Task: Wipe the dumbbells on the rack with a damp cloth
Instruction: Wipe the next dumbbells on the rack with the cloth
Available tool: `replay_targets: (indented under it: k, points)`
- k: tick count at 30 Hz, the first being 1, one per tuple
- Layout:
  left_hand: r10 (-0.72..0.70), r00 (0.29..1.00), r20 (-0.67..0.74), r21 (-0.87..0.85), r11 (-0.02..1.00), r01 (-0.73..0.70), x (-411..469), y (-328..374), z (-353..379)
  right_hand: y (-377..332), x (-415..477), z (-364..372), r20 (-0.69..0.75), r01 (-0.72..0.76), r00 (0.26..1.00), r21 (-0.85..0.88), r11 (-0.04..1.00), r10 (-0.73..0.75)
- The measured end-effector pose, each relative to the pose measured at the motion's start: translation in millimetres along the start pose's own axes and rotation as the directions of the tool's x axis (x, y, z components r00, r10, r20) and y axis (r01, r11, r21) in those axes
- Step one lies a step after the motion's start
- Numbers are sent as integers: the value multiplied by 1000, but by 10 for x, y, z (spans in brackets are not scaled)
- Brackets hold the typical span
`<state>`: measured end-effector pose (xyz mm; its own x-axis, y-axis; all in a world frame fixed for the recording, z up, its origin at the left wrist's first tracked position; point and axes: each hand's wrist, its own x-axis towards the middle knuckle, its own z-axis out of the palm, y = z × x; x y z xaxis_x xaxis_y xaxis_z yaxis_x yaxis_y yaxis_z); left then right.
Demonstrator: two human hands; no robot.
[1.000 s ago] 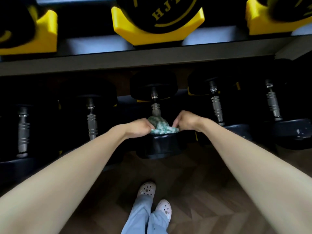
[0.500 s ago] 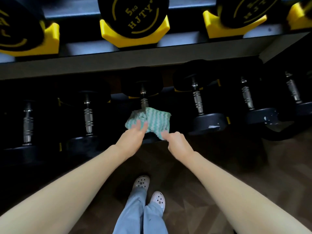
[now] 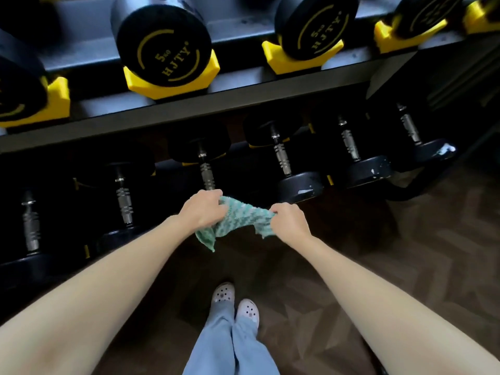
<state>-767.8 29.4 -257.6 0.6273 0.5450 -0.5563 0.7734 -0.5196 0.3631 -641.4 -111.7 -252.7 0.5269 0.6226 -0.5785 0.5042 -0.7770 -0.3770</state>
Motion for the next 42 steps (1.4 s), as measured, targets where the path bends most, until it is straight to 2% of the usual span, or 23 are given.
replay_targets:
  k: [3,6,9,12,15,16,18,19,21,23,25,28,31,34,36,38,40,42]
  points:
    - [88,996,12,58,994,-88,166,216,-100,134,22,-141,-9,-94,996,21,995,94]
    - [87,991,-103,160,985,-70,392,407,-22,296,94,-185,-70,-161,984,56,985,164]
    - [86,971,-222,227,973,-34,587,644,168,503,213,-225,-213,-210,949,116,971,231]
    - [71,937,-343,90,995,-43,706,942,407,786,380,-276,-377,-227,885,166,960,275]
    - [-25,919,-395,-215,974,-65,856,1230,615,1081,607,-360,-495,-208,821,207,956,286]
    - [-55,916,-398,-315,945,-81,913,1316,671,1173,709,-394,-475,-208,822,264,942,315]
    - [-87,922,-378,-381,922,-70,960,1421,777,1284,910,-451,-342,-241,840,461,854,421]
    - [-68,936,-345,-351,934,-61,977,1452,876,1341,1008,-469,-267,-260,851,534,804,453]
    - [52,965,-258,-72,995,-73,1037,1467,1121,1435,1185,-485,-175,-250,893,574,780,415]
    - [116,960,-254,186,980,-69,1122,1480,1277,1514,1290,-490,-124,-216,931,573,791,344]
    - [187,934,-303,381,923,-60,1281,1552,1375,1642,1352,-509,-101,-197,947,565,801,305]
    - [288,916,-279,644,764,-44,1468,1821,1418,1868,1338,-567,-139,-159,950,555,817,279]
    - [209,965,-160,773,634,-9,1658,2214,1439,2040,1295,-652,-182,-107,944,617,779,274]
    - [159,986,-43,908,419,-28,1845,2449,1528,2150,1303,-743,-220,-46,945,644,763,243]
    - [122,991,61,961,261,-92,1933,2546,1611,2182,1356,-786,-235,-12,947,653,757,217]
    - [69,982,174,968,170,-184,1986,2626,1708,2178,1418,-799,-243,12,948,672,740,205]
    - [36,972,234,959,157,-237,2044,2651,1729,2137,1471,-789,-264,43,947,671,740,184]
    - [35,972,231,943,237,-233,2058,2608,1673,2109,1480,-774,-268,57,947,679,732,176]
